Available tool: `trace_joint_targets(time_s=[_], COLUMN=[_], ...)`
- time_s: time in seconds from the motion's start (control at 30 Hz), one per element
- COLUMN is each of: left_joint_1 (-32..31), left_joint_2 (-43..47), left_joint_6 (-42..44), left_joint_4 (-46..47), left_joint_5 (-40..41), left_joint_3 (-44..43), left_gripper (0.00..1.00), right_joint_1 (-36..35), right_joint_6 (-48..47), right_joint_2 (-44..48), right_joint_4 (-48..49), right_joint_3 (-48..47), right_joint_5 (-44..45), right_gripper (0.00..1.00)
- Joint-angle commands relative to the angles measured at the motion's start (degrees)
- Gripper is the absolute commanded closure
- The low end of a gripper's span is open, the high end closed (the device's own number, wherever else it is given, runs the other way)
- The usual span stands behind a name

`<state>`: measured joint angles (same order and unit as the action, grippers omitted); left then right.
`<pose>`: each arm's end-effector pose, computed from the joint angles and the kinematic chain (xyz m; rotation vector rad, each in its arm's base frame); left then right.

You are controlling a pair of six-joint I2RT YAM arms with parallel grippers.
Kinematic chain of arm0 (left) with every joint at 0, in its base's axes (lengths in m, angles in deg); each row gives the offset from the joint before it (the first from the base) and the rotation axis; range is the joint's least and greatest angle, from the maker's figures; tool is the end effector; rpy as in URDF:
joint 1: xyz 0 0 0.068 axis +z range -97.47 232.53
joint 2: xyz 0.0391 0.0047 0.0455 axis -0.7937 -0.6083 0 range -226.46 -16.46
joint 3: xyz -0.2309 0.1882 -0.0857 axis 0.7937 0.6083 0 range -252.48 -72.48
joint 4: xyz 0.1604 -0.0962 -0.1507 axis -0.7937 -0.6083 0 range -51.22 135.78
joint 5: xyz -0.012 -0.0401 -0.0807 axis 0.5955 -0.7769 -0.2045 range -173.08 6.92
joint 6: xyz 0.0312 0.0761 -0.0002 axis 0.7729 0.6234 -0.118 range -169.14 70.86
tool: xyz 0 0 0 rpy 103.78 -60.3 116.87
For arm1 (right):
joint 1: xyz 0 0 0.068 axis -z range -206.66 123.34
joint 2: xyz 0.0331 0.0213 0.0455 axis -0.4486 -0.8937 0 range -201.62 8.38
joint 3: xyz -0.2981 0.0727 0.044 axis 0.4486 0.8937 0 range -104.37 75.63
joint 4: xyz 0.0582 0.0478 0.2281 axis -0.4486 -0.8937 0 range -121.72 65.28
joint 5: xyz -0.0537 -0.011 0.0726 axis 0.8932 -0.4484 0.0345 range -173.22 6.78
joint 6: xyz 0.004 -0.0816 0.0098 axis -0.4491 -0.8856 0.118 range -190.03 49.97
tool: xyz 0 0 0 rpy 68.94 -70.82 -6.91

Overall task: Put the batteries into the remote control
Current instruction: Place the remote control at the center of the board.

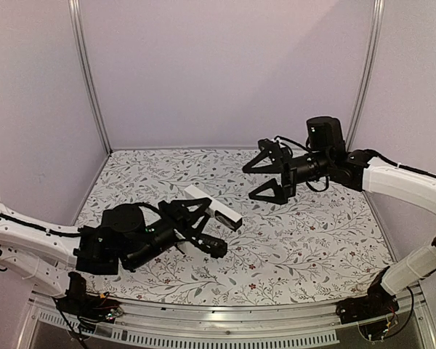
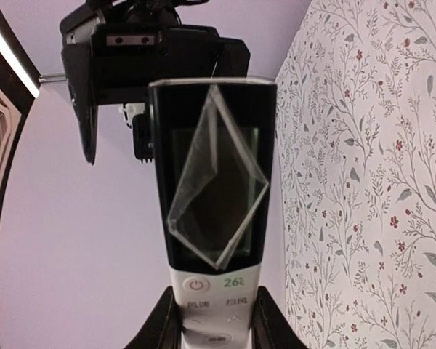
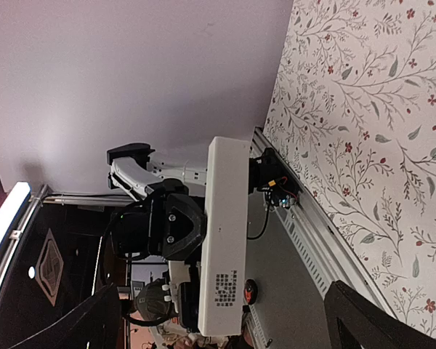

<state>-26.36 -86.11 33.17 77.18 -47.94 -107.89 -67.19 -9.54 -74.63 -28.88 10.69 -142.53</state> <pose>0.0914 -0.2518 0.3149 1.4704 0.7227 0.5408 0.1997 0.2518 0.3598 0.4586 -2.3688 -1.9842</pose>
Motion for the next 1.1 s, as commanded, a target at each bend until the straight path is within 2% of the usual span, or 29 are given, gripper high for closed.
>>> trace_joint_targets(time_s=[0.0, 0.1, 0.23, 0.33, 0.43, 0.63, 0.83, 1.07], left_joint_1=[4.5, 8.4, 14.7, 19.6, 24.4, 32.3, 35.6, 37.3], left_joint_2=[4.0, 3.5, 0.8, -3.2, -7.9, -10.7, -15.8, -21.2], left_joint_6=[-23.1, -36.8, -55.0, -68.2, -79.7, -95.8, -107.9, -114.4], left_joint_4=[-23.0, -32.3, -44.8, -53.4, -61.1, -59.8, -61.3, -62.4], left_joint_5=[-3.3, -6.2, -12.5, -15.2, -21.2, -32.7, -31.6, -30.7], left_joint_3=[-8.9, -14.0, -22.2, -29.6, -35.8, -35.6, -35.5, -34.9], left_gripper=[0.87, 0.87, 0.88, 0.92, 1.0, 1.0, 1.0, 1.0], right_joint_1=[7.7, 11.2, 12.4, 12.7, 12.8, 12.9, 12.9, 12.9], right_joint_6=[-6.4, -12.9, -18.9, -20.7, -22.0, -23.3, -23.7, -24.1], right_joint_2=[5.9, 7.6, 8.5, 8.8, 9.0, 9.2, 8.9, 8.9], right_joint_4=[-8.1, -14.9, -19.1, -19.3, -19.9, -20.4, -20.4, -20.4], right_joint_3=[1.2, 0.9, 0.4, 0.4, 0.5, 1.2, 2.2, 3.5], right_joint_5=[10.4, 16.4, 21.7, 22.6, 23.4, 23.3, 23.2, 23.3], right_gripper=[0.01, 0.01, 0.01, 0.01, 0.01, 0.01, 0.01, 0.01])
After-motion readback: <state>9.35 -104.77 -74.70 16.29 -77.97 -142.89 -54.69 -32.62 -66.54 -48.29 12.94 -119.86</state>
